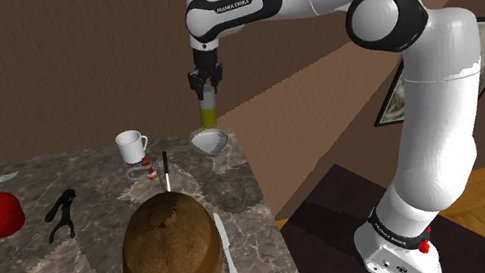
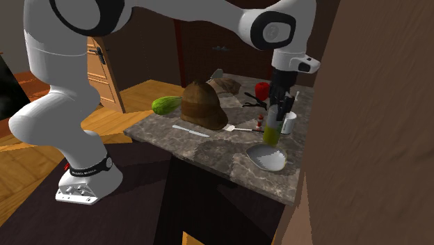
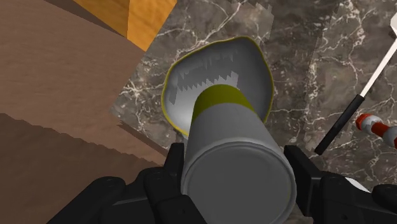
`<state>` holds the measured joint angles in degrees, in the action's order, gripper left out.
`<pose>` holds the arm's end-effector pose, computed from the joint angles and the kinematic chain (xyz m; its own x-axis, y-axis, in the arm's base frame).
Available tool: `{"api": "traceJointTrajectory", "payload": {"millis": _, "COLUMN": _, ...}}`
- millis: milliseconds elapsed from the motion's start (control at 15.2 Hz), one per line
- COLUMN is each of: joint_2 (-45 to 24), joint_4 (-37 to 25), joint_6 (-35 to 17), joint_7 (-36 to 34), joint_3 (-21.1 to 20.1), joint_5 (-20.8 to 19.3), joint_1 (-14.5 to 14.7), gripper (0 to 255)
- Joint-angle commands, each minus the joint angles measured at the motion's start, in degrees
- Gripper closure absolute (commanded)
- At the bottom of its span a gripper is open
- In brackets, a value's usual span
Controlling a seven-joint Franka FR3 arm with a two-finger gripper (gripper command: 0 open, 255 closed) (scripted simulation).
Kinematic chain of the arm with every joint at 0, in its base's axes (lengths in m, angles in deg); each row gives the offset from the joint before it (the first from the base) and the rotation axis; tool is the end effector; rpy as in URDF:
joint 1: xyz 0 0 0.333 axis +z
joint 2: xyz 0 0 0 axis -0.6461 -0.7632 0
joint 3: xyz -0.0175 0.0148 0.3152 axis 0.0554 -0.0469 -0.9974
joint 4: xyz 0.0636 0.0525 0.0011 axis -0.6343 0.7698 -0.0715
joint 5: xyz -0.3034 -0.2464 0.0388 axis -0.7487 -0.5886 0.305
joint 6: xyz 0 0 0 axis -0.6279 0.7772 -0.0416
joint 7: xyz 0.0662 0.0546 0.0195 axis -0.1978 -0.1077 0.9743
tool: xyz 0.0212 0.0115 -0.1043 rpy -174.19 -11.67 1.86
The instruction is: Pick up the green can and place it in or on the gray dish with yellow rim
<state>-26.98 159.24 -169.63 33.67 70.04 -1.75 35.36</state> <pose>0.6730 0.0373 0.4299 0.9992 0.0392 -0.0014 0.0391 -0.9992 -0.0073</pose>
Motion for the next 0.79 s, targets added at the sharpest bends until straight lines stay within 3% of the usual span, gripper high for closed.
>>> {"api": "traceJointTrajectory", "payload": {"millis": 0, "joint_2": -0.37, "joint_4": 0.96, "joint_6": -1.39, "joint_7": 0.01, "joint_3": 0.05, "joint_5": -0.07, "joint_1": -0.04, "gripper": 255}}
{"api": "traceJointTrajectory", "payload": {"millis": 726, "joint_2": -2.97, "joint_4": 5.69, "joint_6": -8.69, "joint_7": -0.32, "joint_3": 0.32, "joint_5": -0.62, "joint_1": 0.02, "gripper": 255}}
